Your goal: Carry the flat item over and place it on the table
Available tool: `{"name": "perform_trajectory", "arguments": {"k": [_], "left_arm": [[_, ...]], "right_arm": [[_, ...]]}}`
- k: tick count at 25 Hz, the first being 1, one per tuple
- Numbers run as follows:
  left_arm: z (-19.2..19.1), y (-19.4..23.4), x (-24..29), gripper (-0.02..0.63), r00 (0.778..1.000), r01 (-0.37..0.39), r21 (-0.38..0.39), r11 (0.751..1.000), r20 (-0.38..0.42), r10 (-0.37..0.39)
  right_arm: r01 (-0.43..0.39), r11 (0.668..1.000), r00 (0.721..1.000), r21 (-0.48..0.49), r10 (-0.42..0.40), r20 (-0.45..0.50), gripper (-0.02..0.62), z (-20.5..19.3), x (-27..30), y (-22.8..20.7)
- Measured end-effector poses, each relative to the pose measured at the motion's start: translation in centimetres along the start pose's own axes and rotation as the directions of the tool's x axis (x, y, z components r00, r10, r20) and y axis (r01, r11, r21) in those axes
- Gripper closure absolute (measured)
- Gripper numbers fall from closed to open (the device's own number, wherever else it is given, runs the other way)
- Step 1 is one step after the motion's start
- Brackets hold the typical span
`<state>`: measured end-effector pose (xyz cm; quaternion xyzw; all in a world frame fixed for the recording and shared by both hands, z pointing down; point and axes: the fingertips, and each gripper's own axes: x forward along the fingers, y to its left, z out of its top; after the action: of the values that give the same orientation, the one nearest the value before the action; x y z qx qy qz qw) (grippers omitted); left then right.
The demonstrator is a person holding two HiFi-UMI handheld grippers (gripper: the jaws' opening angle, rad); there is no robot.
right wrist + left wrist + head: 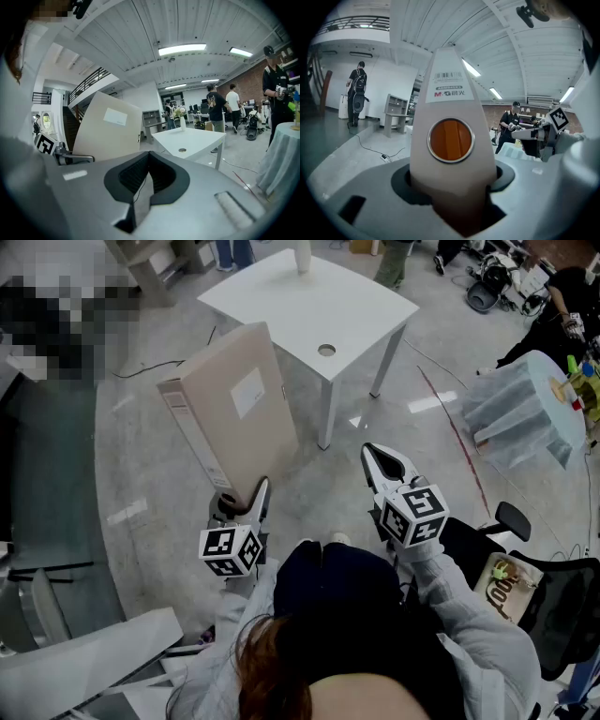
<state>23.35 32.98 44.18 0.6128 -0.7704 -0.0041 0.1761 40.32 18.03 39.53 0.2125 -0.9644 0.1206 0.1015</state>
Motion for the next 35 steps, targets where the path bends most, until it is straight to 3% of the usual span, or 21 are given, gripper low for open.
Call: {"name": "perform_trajectory", "arguments": {"k": [16,24,35], "left_arm": [[-0.8,3.1,-1.5,0.325,1.0,0.027,-0.014,1.0,0.006,-0.026],[-2.1,6.4,-2.7,0.325,1.0,0.019,-0.066,0.998,-0.001,-0.019],[-0.4,10.7,4.1,0.325,1.0,-0.004,-0.096,0.995,-0.007,0.003]], "right_arm": [[0.0,1.0,1.0,0.004,0.001,-0.019,0.583,-1.3,2.0,3.1],[-0.013,1.0,0.997,0.016,0.014,-0.07,0.583,-3.6,3.6,6.0],[-0.047,0.998,0.994,0.036,0.051,-0.101,0.583,-2.2,12.7,3.2]]}}
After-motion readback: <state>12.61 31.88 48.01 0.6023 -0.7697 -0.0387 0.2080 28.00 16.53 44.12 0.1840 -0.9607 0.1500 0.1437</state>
